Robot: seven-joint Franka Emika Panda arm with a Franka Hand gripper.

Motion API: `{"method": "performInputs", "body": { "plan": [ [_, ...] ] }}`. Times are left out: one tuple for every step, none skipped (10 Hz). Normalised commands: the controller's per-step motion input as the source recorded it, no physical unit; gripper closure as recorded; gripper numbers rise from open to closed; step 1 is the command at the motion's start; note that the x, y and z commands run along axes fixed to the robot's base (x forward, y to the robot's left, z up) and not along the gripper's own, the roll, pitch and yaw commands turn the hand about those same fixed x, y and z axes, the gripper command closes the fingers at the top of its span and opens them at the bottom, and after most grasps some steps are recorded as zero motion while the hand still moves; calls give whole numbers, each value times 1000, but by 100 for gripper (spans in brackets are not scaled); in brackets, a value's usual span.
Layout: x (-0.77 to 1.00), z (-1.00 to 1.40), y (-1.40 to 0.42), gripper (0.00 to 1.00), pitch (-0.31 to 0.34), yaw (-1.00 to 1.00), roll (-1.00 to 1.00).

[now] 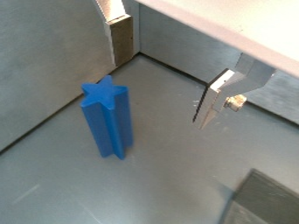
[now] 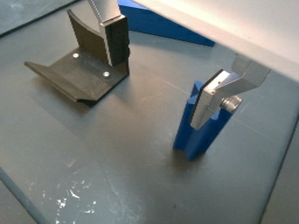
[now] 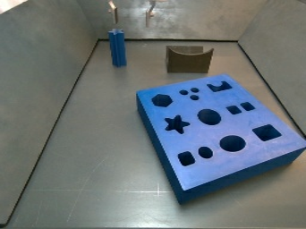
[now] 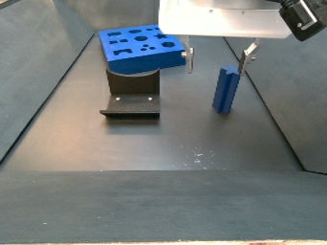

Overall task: Pick up the star object. Move up. Move to above the board. Insert the star object.
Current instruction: Pick up the star object.

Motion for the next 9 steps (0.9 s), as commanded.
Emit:
{"method": "performInputs", "body": {
  "plan": [
    [-863, -283, 109, 0, -297, -297, 97],
    [-54, 0, 69, 0, -3, 0, 0],
    [-709, -463, -6, 0, -343, -66, 297],
    [-506, -317, 0, 0, -171, -37, 314],
    [0, -29, -3, 0, -14, 0, -40],
    [0, -340, -289, 0, -180, 389, -117],
    [0, -197, -317, 0, -146, 466, -160],
    [0, 0, -40, 0, 0, 31, 0],
    [0, 0, -23, 0, 0, 0, 0]
  ]
}}
